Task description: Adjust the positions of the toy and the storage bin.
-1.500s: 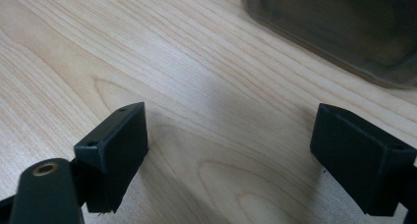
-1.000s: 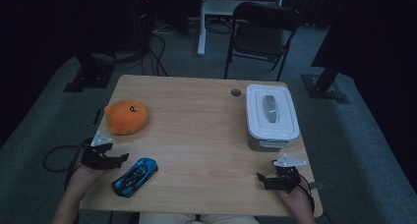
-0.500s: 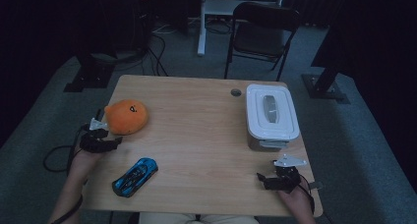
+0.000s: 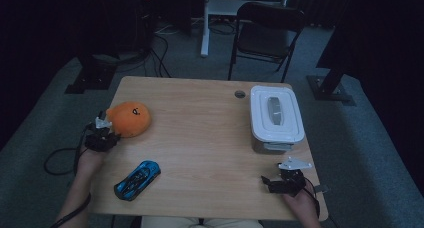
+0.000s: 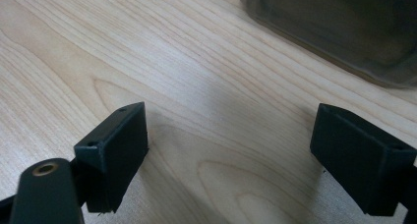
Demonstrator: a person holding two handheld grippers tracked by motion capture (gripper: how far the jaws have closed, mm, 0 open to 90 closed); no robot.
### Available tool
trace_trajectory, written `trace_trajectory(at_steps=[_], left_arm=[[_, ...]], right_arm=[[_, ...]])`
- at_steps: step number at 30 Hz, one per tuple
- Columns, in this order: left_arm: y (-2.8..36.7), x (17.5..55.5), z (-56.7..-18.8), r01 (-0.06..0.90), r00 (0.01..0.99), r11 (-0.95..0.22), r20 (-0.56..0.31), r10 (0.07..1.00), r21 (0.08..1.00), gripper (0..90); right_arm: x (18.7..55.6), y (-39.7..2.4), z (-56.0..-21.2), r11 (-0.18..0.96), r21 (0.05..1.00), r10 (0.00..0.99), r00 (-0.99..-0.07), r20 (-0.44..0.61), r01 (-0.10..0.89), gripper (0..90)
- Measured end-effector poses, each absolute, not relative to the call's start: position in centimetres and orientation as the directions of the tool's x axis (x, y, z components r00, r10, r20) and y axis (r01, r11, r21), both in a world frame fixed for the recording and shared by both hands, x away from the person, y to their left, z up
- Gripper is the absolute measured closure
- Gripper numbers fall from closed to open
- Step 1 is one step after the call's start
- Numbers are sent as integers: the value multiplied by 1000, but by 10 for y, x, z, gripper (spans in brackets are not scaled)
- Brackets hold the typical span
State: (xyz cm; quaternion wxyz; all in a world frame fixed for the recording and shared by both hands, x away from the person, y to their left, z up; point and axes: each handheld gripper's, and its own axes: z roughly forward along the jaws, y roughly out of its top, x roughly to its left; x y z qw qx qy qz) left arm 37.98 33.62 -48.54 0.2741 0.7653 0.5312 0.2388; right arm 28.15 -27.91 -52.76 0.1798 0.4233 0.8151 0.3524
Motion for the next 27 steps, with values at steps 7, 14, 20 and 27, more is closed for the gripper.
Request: trace_trajectory(at_steps=[7,14,20,27], left_arm=[[314,378,-483,651,404,-329,55,913,684,844],[295,368,-477,648,434,-320,10,901,691,840],[286,354,-478,662,452,-331,-6,892,672,798],[292,340,-463,628,458,-319,-5,889,710,457]], right_arm=[[281,-279,-528,393,727,817,-577,5,563,139],[281,-279,-528,393,727,817,-576,5,564,139],[282,-279,-528,393,727,817,-576,5,564,139],[282,-279,-528,393,726,817,-576,5,564,139]])
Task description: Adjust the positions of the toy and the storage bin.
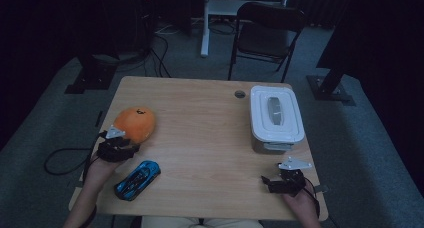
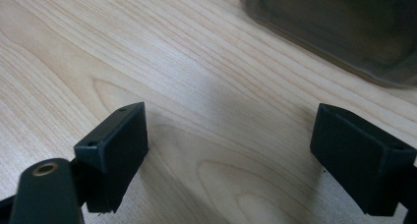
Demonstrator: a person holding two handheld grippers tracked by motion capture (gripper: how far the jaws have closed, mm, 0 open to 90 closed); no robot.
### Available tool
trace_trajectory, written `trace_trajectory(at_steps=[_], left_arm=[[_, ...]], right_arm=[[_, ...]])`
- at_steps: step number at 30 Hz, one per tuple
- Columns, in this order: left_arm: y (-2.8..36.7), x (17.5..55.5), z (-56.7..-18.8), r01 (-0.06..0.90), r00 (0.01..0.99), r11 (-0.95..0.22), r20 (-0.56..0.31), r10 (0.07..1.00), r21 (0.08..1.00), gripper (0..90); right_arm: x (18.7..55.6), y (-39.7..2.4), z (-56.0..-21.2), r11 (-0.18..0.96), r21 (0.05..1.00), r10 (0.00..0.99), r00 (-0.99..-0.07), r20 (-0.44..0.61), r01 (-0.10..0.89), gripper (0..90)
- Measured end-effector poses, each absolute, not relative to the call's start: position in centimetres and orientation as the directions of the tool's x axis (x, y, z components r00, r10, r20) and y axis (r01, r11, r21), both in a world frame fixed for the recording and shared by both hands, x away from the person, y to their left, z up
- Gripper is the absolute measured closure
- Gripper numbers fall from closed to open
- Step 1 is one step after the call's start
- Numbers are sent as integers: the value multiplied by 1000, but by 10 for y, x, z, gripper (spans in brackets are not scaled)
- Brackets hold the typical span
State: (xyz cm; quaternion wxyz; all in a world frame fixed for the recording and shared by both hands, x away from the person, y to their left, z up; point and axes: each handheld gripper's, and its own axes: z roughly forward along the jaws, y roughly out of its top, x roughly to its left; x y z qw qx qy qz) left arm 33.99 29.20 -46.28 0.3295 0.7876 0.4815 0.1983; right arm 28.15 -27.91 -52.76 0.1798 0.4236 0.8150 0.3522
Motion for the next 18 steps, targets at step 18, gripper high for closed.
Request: trace_trajectory(at_steps=[18], left_arm=[[303,398,-443,662,365,-267,9,931,701,225]], right_arm=[[282,-279,-528,393,727,817,-576,5,563,139]])
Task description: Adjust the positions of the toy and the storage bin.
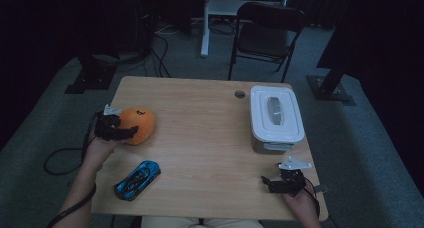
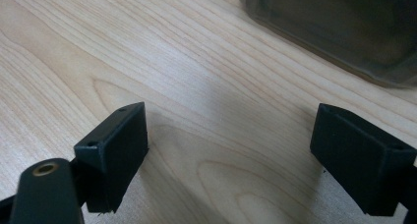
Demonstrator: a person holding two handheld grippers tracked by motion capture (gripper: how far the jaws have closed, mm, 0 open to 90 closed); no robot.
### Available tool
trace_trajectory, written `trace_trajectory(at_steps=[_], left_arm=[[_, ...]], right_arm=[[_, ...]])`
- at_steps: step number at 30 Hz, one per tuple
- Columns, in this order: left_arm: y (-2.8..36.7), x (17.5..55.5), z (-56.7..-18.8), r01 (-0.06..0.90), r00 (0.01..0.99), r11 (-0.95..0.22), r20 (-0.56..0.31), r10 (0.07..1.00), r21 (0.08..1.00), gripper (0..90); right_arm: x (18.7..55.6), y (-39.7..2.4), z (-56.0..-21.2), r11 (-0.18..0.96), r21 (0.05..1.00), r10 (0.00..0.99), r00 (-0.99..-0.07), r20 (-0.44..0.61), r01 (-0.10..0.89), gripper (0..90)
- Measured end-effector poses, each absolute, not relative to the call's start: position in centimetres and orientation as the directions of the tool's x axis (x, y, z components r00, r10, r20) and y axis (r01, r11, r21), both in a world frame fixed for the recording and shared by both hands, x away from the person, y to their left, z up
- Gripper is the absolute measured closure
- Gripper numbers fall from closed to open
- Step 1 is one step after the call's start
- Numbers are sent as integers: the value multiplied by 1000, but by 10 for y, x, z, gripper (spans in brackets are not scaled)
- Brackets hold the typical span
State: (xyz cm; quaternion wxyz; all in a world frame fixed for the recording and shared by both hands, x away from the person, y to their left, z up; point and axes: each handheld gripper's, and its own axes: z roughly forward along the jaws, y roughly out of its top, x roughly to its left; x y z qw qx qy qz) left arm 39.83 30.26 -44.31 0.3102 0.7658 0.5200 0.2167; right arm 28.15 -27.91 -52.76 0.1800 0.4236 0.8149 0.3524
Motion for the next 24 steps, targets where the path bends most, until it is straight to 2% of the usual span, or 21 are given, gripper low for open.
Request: trace_trajectory(at_steps=[10,15,17,24], left_arm=[[310,420,-467,726,369,-276,-18,929,630,217],[308,417,-462,688,382,-263,-29,924,676,561],[308,415,-456,671,386,-252,-38,922,697,647],[294,408,-434,582,473,-296,-20,881,757,689]], right_arm=[[281,-279,-528,393,727,817,-576,5,564,139],[281,-279,-528,393,727,817,-576,5,563,139],[281,-279,-528,392,727,818,-576,6,564,139],[281,-279,-528,393,727,817,-576,5,563,139]])
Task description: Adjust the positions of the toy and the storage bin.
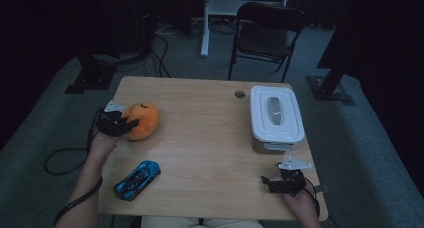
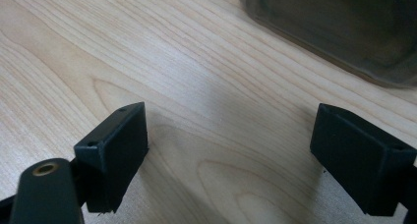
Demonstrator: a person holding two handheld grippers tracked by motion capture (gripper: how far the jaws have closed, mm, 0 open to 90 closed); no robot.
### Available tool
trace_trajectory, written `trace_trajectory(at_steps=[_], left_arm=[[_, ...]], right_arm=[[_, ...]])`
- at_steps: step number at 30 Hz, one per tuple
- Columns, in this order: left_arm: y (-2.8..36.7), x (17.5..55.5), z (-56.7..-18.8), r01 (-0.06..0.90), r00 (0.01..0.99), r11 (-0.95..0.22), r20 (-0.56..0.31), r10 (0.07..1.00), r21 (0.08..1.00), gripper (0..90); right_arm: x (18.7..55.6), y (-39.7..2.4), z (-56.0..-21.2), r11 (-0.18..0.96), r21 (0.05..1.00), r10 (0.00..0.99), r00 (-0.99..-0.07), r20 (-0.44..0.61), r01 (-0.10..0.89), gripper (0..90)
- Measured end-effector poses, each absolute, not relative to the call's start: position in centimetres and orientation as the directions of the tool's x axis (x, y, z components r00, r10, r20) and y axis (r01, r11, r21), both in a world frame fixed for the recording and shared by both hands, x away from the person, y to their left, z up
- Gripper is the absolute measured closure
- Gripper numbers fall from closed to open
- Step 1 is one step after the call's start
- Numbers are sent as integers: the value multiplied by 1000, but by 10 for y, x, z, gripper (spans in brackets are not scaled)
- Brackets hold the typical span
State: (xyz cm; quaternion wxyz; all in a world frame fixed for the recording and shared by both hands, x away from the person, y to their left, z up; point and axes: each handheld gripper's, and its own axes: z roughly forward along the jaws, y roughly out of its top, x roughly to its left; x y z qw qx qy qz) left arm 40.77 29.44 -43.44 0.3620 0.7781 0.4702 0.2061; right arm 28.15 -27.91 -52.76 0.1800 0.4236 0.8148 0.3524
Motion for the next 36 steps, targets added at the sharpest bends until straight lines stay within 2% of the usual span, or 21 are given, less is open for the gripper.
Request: trace_trajectory(at_steps=[7,10,16,18,22,24,28,32,33,36], left_arm=[[288,398,-427,522,569,-343,-19,822,781,680],[290,394,-432,494,592,-373,10,806,785,679],[296,398,-458,561,607,-421,-8,794,713,652],[297,397,-460,562,599,-390,-34,800,729,598],[299,394,-458,577,585,-347,-78,807,740,281],[297,391,-454,570,584,-351,-66,809,742,199],[294,383,-443,539,582,-336,-53,811,772,106],[286,379,-428,537,584,-337,-53,810,773,74],[282,379,-425,550,586,-331,-72,807,767,0],[272,378,-420,537,590,-339,-56,806,773,4]], right_arm=[[281,-279,-528,393,727,817,-576,5,563,139],[281,-279,-528,393,727,817,-576,5,563,139],[281,-279,-528,393,727,817,-576,5,563,139],[282,-279,-528,392,727,818,-575,5,564,139],[282,-279,-527,392,725,818,-576,8,566,135],[282,-279,-528,396,723,815,-579,6,565,124],[283,-279,-528,385,724,826,-563,6,573,124],[285,-280,-527,377,723,833,-552,8,579,124],[285,-281,-527,364,727,835,-549,22,583,124],[283,-286,-524,324,732,833,-548,81,600,124]])
